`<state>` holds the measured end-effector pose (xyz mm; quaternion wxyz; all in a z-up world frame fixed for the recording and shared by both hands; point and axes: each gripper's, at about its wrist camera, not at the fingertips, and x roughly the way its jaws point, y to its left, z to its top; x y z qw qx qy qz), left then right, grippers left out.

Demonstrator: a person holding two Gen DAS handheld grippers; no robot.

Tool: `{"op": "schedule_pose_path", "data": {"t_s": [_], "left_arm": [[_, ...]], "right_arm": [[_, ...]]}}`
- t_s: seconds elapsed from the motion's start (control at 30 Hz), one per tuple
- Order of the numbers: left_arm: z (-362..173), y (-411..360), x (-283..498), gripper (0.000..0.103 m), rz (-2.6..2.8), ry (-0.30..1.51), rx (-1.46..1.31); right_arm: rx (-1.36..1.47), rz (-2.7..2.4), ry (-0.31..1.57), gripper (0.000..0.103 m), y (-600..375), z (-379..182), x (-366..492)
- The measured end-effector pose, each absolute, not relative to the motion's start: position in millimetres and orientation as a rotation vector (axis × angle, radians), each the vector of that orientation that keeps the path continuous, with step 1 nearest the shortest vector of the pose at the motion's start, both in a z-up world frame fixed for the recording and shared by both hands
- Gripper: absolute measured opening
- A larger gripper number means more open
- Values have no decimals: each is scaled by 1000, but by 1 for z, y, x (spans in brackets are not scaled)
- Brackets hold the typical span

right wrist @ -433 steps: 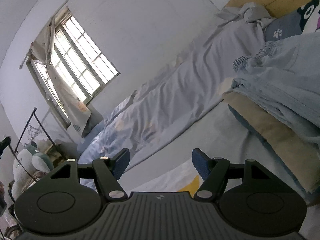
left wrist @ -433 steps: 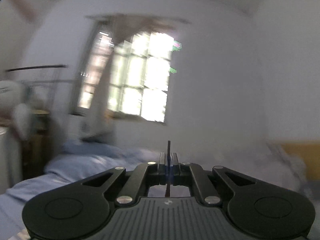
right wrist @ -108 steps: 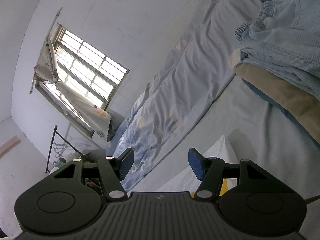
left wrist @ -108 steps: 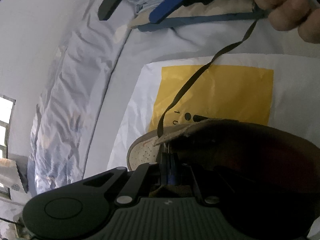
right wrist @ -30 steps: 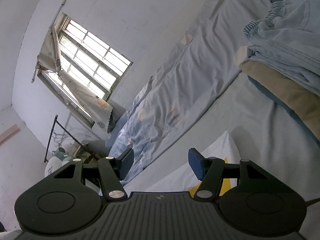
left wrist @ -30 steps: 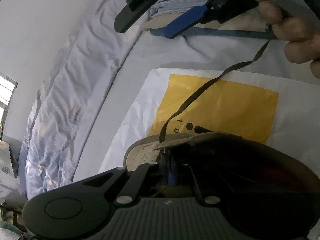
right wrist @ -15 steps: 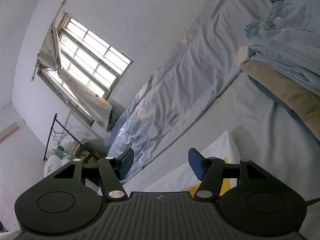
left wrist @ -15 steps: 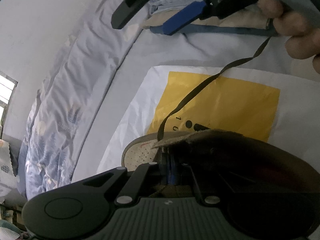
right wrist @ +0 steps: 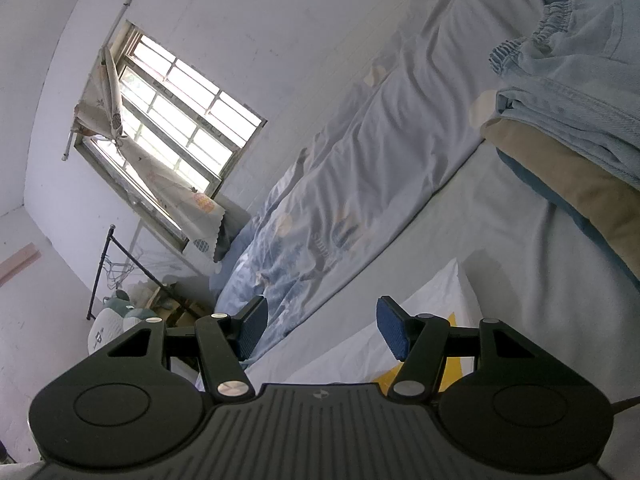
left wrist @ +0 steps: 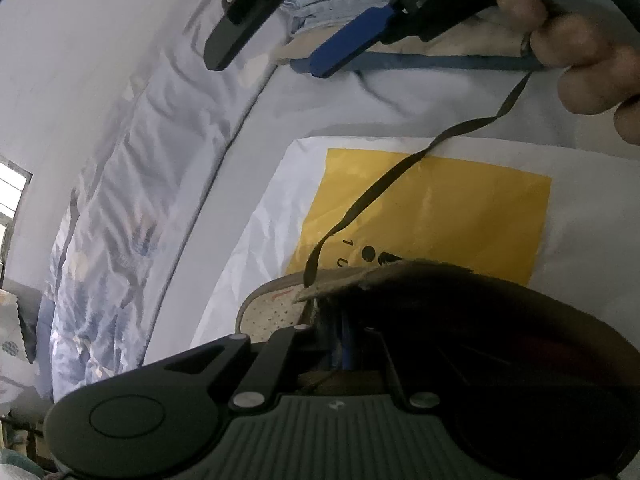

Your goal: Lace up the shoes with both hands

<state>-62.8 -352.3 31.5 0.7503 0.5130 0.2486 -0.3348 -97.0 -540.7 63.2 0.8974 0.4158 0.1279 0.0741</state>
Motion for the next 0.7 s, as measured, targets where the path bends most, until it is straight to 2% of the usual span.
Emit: {"op": "schedule_pose_path", "data": {"t_s": [0.37, 0.53, 0.57, 0.67, 0.7], "left_arm": [[34, -355, -61, 1, -728, 528, 1112], [34, -353, -61, 1, -724, 528, 1104], [34, -354, -61, 1, -724, 529, 1103], [34, -354, -61, 1, -724, 530, 1104], [34, -354, -61, 1, -724, 531, 1105]], "right_arm": [[853, 155, 271, 63, -540, 62, -95], [788, 153, 382, 63, -529, 58, -86], [785, 170, 416, 61, -526, 54, -83], [822, 231, 500, 32, -516, 41, -75], [838, 234, 517, 29, -514, 36, -73]]}}
